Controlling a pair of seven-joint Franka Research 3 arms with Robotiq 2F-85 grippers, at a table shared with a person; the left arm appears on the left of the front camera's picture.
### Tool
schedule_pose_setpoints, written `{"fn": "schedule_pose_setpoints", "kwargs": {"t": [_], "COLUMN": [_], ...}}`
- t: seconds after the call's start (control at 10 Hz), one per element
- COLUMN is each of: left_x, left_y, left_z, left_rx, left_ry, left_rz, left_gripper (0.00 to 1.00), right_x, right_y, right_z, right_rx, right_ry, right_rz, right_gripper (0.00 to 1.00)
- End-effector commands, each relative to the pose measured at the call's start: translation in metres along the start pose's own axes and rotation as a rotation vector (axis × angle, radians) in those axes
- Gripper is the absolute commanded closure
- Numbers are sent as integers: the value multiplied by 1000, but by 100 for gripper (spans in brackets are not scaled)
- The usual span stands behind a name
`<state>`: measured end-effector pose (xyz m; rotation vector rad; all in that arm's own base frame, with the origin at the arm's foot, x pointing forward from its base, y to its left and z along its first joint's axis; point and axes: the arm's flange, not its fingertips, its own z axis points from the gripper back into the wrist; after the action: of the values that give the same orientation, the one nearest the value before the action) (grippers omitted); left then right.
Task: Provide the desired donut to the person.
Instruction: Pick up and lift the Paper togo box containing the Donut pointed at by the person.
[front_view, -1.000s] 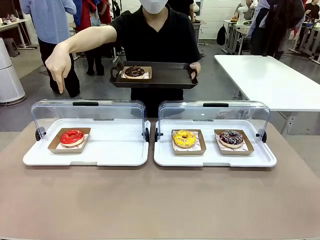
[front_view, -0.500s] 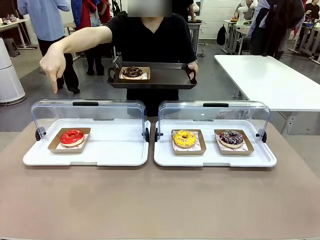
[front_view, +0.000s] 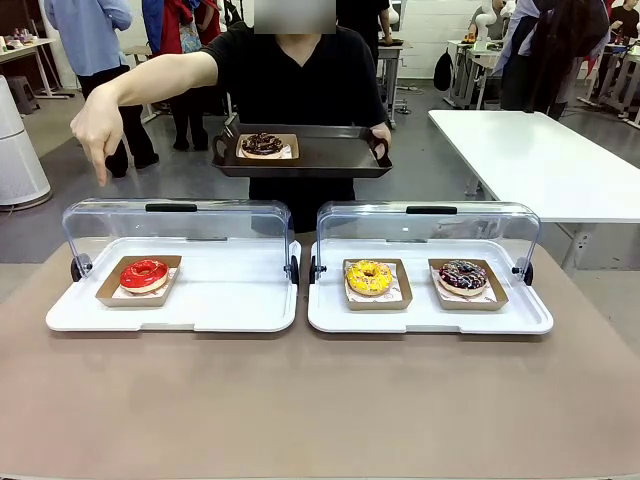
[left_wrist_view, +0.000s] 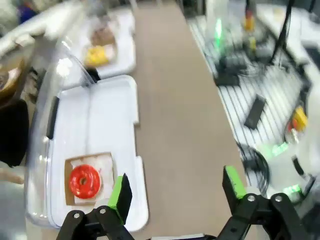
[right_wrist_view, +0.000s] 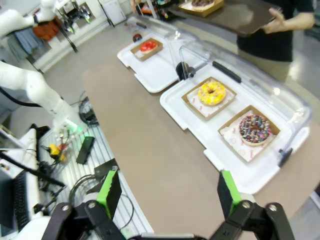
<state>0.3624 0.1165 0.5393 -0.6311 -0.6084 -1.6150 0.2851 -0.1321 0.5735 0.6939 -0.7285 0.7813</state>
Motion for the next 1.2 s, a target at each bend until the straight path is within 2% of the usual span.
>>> {"fn": "schedule_pose_setpoints", "kwargs": {"t": [0.0,0.2,0.4,0.7,0.9,1.1], "left_x": [29,49,56,46,26,21], "left_y": [5,23,41,69,70,80], "left_z": [-17,-48,-95,-160,-195,-205], "left_rx": [-102,-213,-191,53,59,46], "left_ry": [262,473,659,672,677,686], "left_rz": [-8,28,59,-16,-23,-35], "left_gripper": [5,5,5,5,5,5], "right_x": [1,1,1,1,1,1], "right_y": [-2,-2,-2,-2,-2,-2], "right_z": [0,0,0,0,0,0], "right_rx": [16,16,16,16,16,16], "right_ry": [-26,-26,-26,-26,-26,-26], "right_rz": [15,15,15,15,15,15], "right_gripper": [0,0,0,0,0,0]}}
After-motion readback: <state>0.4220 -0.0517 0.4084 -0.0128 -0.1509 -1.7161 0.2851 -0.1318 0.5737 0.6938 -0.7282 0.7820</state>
